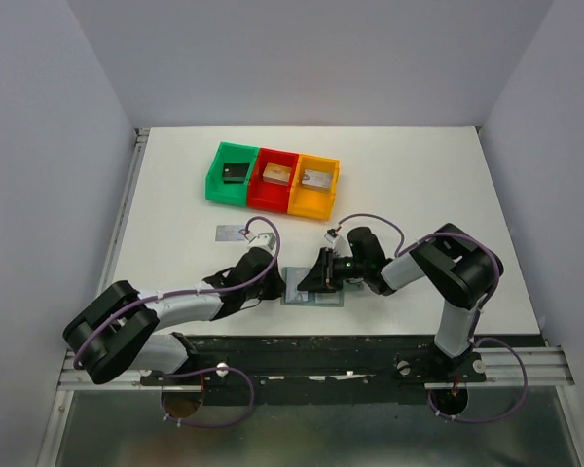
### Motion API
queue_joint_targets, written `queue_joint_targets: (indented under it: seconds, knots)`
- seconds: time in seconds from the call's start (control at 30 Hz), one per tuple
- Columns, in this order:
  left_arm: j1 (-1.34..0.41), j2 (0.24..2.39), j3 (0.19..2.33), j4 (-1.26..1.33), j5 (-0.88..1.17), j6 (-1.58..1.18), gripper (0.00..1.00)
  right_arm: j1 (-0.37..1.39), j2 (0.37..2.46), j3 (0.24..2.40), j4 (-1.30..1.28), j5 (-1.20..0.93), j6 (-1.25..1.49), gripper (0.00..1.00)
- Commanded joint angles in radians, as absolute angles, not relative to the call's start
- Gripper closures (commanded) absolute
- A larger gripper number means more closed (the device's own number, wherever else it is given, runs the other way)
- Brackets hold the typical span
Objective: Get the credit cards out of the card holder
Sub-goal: Remove the credit card from the card holder.
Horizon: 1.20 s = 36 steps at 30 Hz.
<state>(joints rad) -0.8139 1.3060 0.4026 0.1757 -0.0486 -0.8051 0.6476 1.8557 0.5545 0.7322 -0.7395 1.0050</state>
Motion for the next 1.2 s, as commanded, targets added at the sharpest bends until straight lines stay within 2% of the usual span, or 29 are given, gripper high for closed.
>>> queue_joint_targets:
  seconds: [0.0,1.17]
  knots:
    - [-0.831,1.356,0.394,0.127,-0.008,-0.802,0.99,0.661,1.879,0.571,0.772,-0.773,1.002,0.64]
    - [-0.827,1.485,0.426,0.035,-0.032,-0.864,1.0,0.6,1.69,0.515,0.488,-0.724,0.848,0.69]
